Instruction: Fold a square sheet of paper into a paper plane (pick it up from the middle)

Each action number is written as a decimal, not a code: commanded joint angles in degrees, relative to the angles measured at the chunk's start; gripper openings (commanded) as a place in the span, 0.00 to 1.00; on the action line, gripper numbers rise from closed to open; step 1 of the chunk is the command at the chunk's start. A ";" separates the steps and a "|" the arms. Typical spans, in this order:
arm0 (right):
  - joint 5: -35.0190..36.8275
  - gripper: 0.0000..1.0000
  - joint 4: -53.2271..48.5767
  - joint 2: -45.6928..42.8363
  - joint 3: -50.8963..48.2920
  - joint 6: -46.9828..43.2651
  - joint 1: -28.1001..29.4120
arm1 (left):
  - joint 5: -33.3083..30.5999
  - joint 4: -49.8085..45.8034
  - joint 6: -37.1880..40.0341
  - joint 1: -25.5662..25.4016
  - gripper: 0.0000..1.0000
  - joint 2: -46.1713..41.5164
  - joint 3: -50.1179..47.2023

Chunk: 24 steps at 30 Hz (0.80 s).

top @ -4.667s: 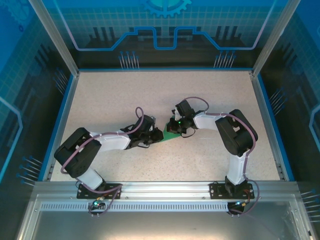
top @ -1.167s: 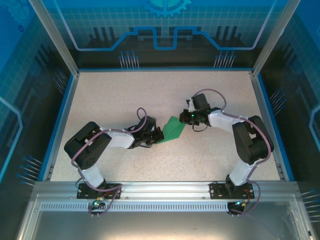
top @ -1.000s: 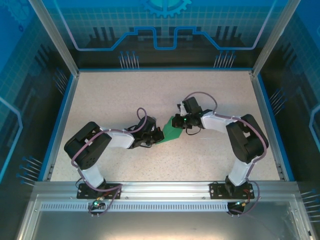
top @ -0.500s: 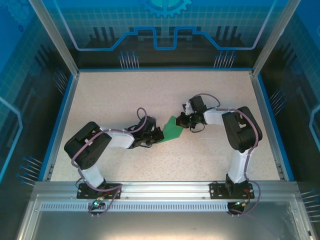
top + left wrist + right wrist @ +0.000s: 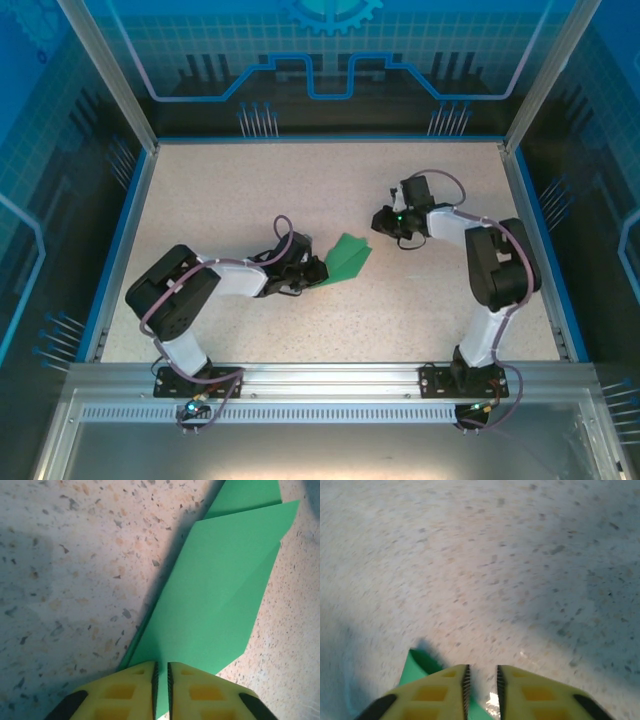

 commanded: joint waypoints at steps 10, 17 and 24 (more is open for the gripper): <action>-0.61 0.65 -1.59 -9.68 -8.36 8.96 10.55 | 0.11 -8.79 4.49 2.25 0.52 -9.36 1.56; -2.61 0.63 2.34 -4.25 -7.21 14.29 15.08 | 0.64 -7.54 3.94 4.24 0.53 -7.56 1.08; -4.79 0.52 6.08 0.38 -5.37 16.18 16.96 | 0.81 -6.66 3.43 4.78 0.51 -5.71 0.90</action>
